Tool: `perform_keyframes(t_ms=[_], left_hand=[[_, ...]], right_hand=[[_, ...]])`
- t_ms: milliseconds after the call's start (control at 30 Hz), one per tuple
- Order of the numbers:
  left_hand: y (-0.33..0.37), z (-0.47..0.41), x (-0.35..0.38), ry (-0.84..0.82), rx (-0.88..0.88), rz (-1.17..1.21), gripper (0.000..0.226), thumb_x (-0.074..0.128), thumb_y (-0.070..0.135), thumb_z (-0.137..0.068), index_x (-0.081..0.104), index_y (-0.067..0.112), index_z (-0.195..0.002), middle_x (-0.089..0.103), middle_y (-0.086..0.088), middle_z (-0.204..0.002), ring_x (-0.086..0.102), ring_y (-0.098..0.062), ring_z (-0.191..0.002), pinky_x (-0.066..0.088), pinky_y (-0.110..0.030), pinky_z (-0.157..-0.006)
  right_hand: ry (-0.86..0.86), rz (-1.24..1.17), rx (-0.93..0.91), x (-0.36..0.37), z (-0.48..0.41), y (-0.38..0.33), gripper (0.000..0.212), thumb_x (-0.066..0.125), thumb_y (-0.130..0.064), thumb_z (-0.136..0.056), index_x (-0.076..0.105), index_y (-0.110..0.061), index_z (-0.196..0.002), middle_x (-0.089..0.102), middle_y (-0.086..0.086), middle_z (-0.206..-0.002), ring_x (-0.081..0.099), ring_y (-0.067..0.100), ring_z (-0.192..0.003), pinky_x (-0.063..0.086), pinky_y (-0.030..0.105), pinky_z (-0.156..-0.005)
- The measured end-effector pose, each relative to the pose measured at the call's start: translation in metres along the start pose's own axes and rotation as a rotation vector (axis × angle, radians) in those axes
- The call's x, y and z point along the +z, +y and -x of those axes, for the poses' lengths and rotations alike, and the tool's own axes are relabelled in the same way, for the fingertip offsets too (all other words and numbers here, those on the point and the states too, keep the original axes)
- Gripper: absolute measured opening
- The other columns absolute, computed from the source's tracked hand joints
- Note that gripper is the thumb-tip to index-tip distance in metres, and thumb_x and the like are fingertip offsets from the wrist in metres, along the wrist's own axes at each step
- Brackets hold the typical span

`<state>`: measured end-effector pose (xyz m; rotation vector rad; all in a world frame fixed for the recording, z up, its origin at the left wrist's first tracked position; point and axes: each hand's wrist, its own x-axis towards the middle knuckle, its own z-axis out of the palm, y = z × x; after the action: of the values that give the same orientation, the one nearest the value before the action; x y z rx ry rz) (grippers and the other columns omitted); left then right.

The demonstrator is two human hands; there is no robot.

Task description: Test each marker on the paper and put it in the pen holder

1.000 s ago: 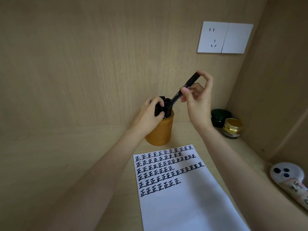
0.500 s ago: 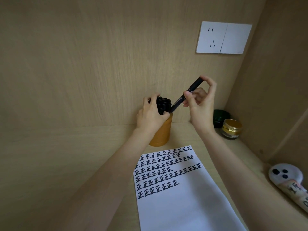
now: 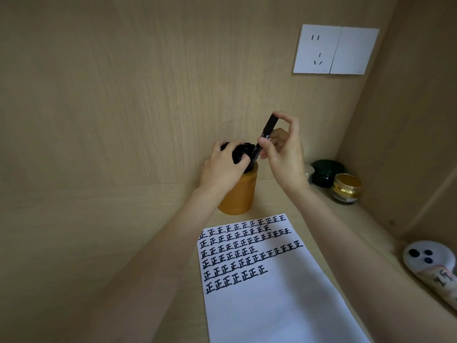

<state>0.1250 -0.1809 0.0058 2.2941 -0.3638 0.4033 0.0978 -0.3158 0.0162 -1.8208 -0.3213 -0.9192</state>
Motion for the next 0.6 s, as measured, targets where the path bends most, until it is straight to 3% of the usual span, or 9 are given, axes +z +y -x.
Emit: perform_keyframes(t_ms=[167,267,333,467,600], left_hand=[[0.004,-0.004,0.0,0.015,-0.022,-0.008,0.048,0.053,0.057,-0.086,0.051,0.033,-0.128,0.043,-0.006,-0.134,0.051,-0.027,-0.115,0.045,-0.036,-0.089],[0.005,-0.003,0.003,0.038,-0.023,-0.02,0.038,0.05,0.046,-0.092,0.05,0.033,-0.128,0.043,-0.007,-0.135,0.053,-0.029,-0.112,0.048,-0.038,-0.088],[0.006,-0.003,0.004,0.059,-0.037,-0.044,0.035,0.048,0.04,-0.094,0.049,0.034,-0.128,0.043,-0.007,-0.134,0.054,-0.031,-0.11,0.049,-0.038,-0.086],[0.006,-0.004,0.005,0.035,-0.058,-0.006,0.033,0.045,0.038,-0.094,0.048,0.036,-0.127,0.043,-0.005,-0.134,0.055,-0.03,-0.109,0.049,-0.04,-0.088],[0.002,-0.004,0.003,0.01,-0.059,0.048,0.034,0.04,0.039,-0.096,0.047,0.038,-0.129,0.039,-0.002,-0.14,0.052,-0.027,-0.115,0.046,-0.042,-0.093]], right_hand=[[-0.011,-0.039,0.026,-0.004,-0.002,0.004,0.042,0.06,-0.003,-0.091,0.034,-0.021,-0.12,0.062,0.008,-0.077,0.063,0.016,-0.062,0.056,0.027,-0.064],[-0.028,-0.029,0.035,-0.006,-0.003,0.006,0.042,0.061,-0.003,-0.091,0.033,-0.02,-0.118,0.062,0.009,-0.078,0.064,0.019,-0.063,0.056,0.029,-0.064],[-0.126,0.024,0.017,-0.003,-0.005,0.003,0.042,0.06,-0.004,-0.092,0.034,-0.02,-0.12,0.062,0.013,-0.082,0.064,0.021,-0.066,0.058,0.032,-0.066],[-0.219,0.077,0.022,0.003,-0.011,0.001,0.042,0.059,-0.002,-0.092,0.035,-0.015,-0.124,0.061,0.015,-0.083,0.062,0.016,-0.064,0.057,0.035,-0.065],[-0.277,0.065,0.042,0.005,-0.013,0.003,0.041,0.061,-0.004,-0.092,0.037,-0.026,-0.118,0.064,0.016,-0.085,0.059,0.007,-0.062,0.054,0.023,-0.064]])
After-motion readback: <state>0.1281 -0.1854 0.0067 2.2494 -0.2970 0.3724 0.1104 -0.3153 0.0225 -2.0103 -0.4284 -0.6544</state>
